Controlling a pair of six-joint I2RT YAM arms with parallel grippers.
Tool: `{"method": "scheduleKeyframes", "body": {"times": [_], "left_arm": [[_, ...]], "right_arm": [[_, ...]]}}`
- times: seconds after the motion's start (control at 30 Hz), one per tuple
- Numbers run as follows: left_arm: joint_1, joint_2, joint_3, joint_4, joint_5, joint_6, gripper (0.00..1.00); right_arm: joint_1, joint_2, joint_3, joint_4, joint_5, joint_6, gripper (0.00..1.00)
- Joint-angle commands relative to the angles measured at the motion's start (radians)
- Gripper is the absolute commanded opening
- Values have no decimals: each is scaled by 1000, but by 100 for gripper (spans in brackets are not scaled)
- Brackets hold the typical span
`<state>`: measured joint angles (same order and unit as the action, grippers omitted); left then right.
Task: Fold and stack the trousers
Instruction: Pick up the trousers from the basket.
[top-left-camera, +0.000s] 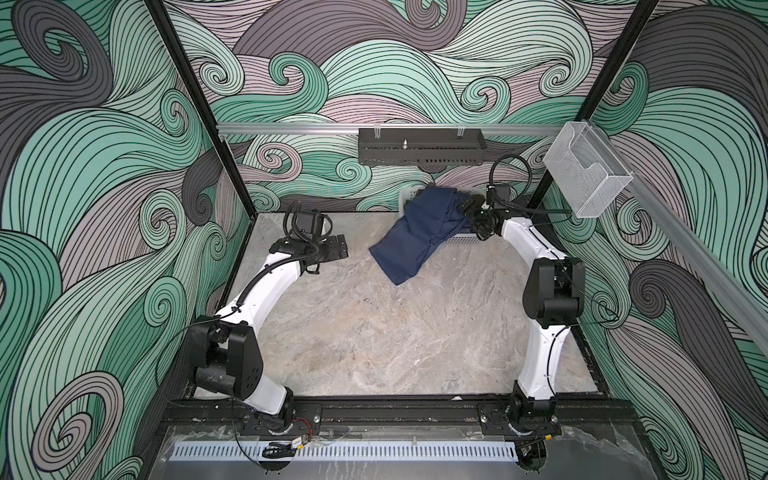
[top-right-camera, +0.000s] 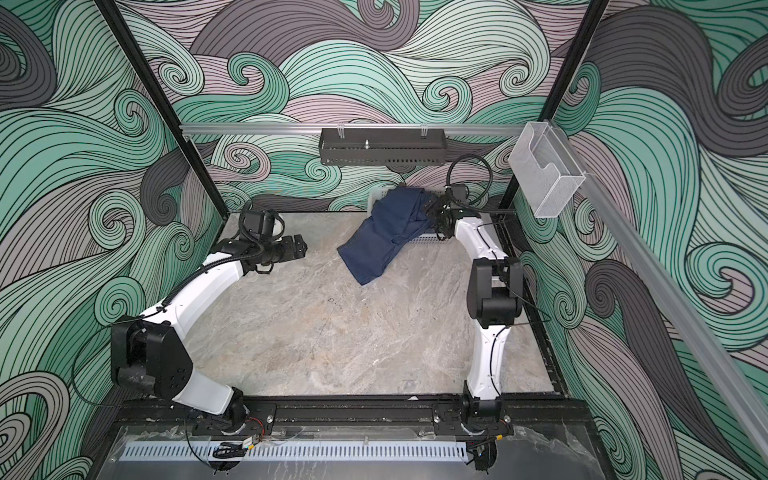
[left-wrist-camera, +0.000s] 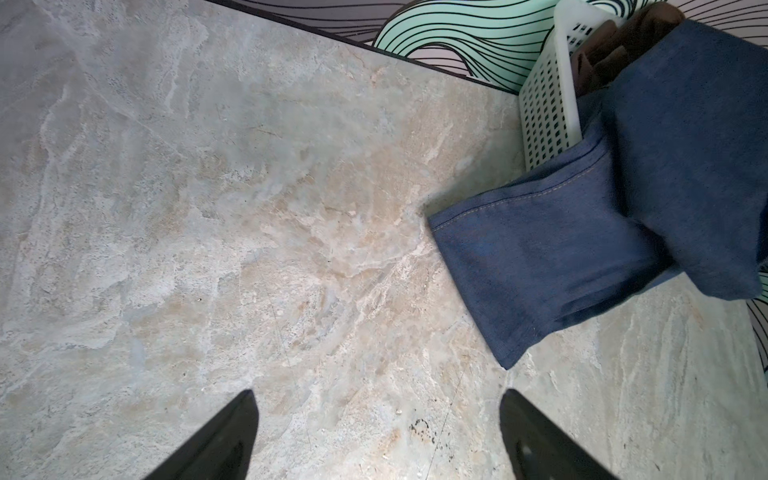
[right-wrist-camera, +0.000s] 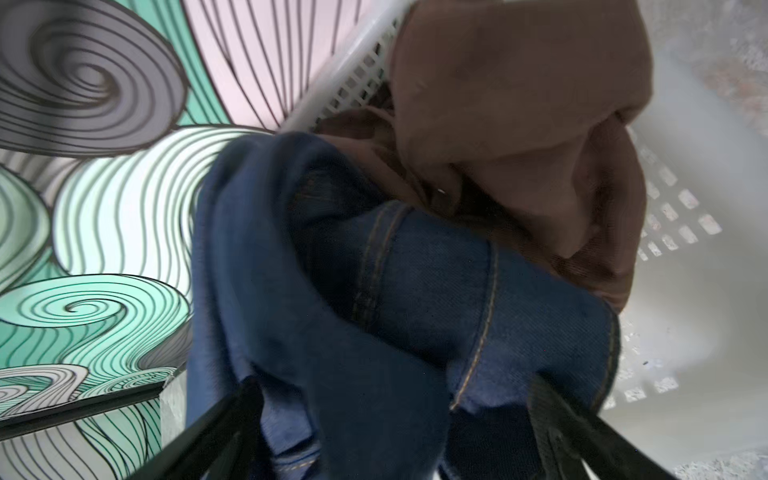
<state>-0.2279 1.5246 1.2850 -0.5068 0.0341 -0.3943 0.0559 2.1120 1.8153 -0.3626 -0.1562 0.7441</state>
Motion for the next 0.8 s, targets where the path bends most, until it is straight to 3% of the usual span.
{"method": "scheduleKeyframes", "body": {"times": [0.0,0.27,0.37,0.5,0.57,0.67,0.77], "left_arm": [[-7,5,41,-34,4,-11,93],[-13,-12,38,-44,3,-13,93],[-14,-27,32,-44,0,-14,93],[-13,-50,28,-58,-20,-7,92],[-14,-66,26,-62,-23,0,91],[-14,-91,15,-65,-15,13,90],[-14,-136,-1,-71,-8,20,90]], "right_arm": [[-2,23,21,-94,-7,-12,100],[29,161,176,-143,-50,5,99],[44,208,225,-138,-53,23,90],[56,249,236,-43,-104,72,67],[62,253,236,-3,-128,94,47],[80,233,241,64,-166,90,25],[101,182,240,81,-183,59,12]]}}
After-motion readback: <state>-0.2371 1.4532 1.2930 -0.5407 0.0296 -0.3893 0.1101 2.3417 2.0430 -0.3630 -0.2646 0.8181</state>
